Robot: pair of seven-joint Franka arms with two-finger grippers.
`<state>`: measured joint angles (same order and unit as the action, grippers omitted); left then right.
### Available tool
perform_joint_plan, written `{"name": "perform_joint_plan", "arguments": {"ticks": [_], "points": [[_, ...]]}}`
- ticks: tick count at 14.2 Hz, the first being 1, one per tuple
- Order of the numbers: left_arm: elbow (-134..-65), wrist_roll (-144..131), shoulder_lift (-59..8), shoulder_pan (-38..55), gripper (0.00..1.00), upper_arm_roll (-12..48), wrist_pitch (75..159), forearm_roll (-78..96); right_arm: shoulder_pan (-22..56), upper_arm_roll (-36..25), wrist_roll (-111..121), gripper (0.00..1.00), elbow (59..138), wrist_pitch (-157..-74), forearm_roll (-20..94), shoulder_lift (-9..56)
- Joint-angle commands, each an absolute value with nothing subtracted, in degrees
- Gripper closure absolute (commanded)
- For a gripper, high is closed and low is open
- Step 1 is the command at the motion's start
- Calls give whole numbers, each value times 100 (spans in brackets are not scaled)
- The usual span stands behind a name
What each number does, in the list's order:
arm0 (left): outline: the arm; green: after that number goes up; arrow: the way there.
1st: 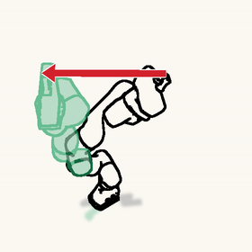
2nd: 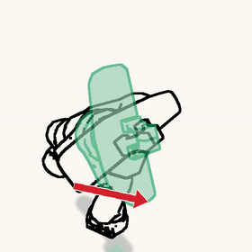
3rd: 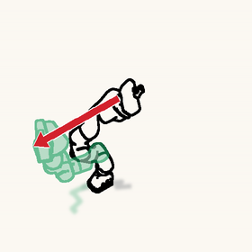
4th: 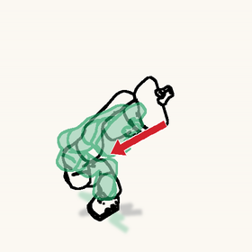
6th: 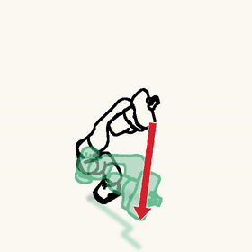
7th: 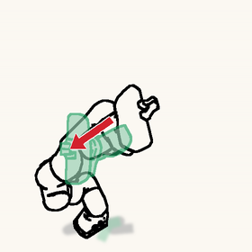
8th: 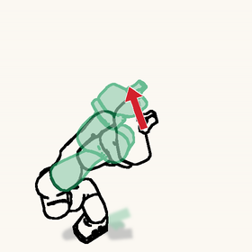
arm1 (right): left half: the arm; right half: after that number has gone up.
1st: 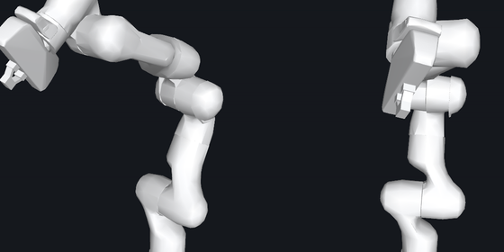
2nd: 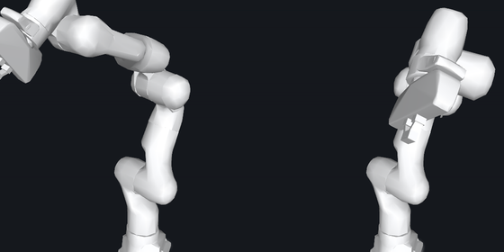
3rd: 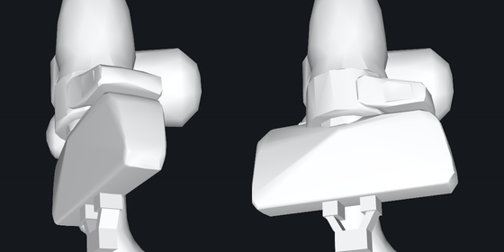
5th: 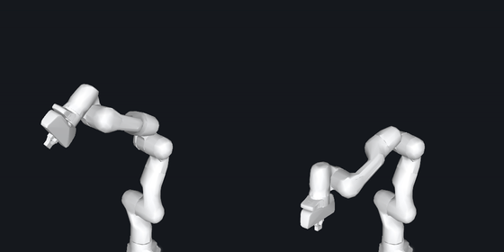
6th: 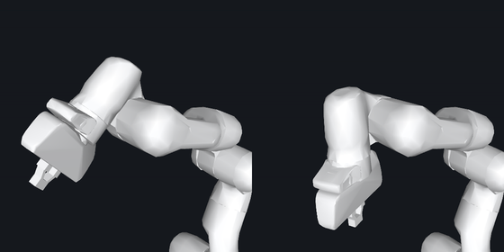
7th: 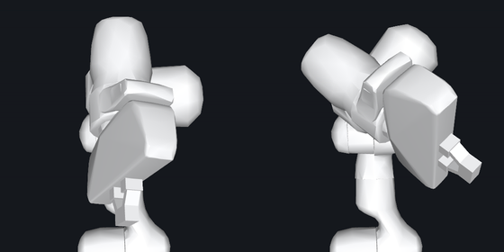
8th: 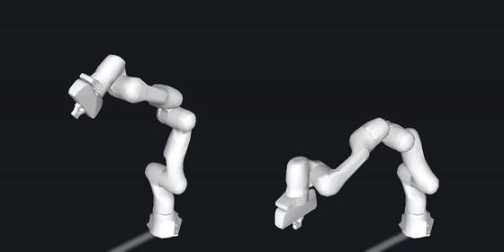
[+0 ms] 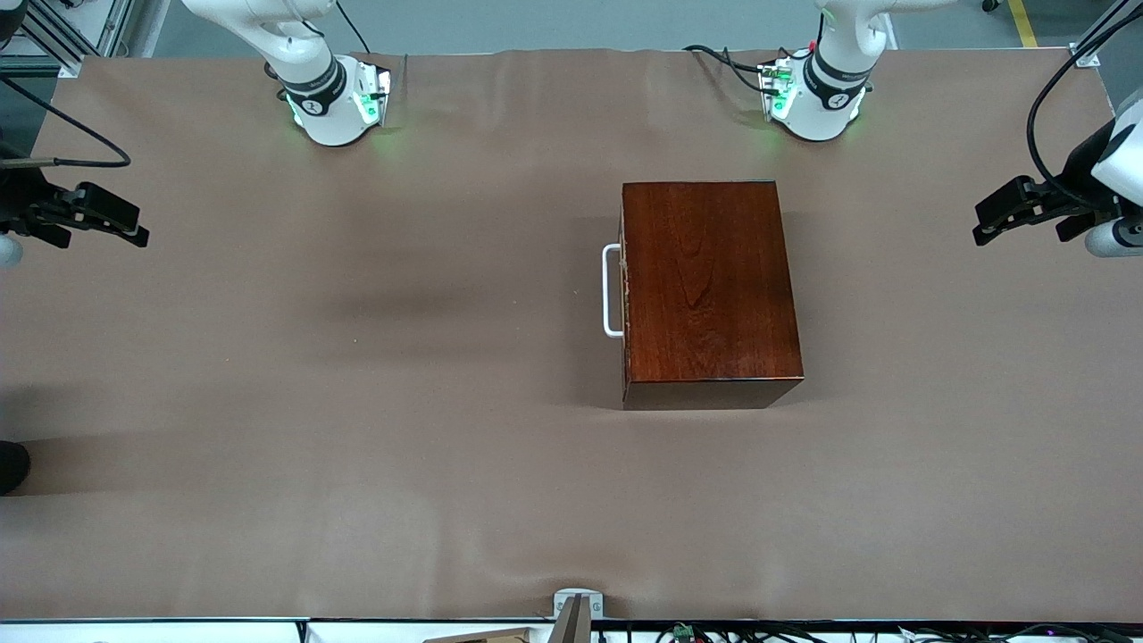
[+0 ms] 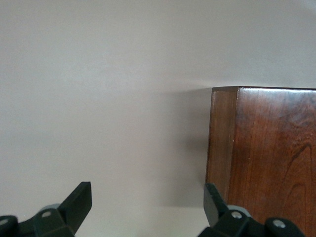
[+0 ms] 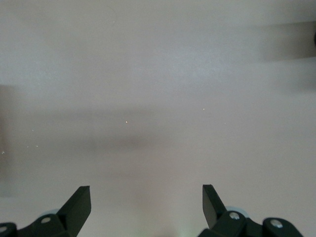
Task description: Open drawer, take yellow block, close drawer
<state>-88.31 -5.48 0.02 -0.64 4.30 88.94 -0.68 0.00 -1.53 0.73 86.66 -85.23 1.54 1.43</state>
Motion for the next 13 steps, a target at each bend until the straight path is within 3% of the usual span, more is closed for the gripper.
{"name": "perform_joint_plan", "arguments": {"ticks": [1,13], "points": [[-8806,-615,17,-53,0,404,8956,79,-35,-176,97,0,8622,-8481,237,123],[-8763,-624,-105,26,0,431,9097,79,-70,-185,105,0,8631,-8561,246,141]]}}
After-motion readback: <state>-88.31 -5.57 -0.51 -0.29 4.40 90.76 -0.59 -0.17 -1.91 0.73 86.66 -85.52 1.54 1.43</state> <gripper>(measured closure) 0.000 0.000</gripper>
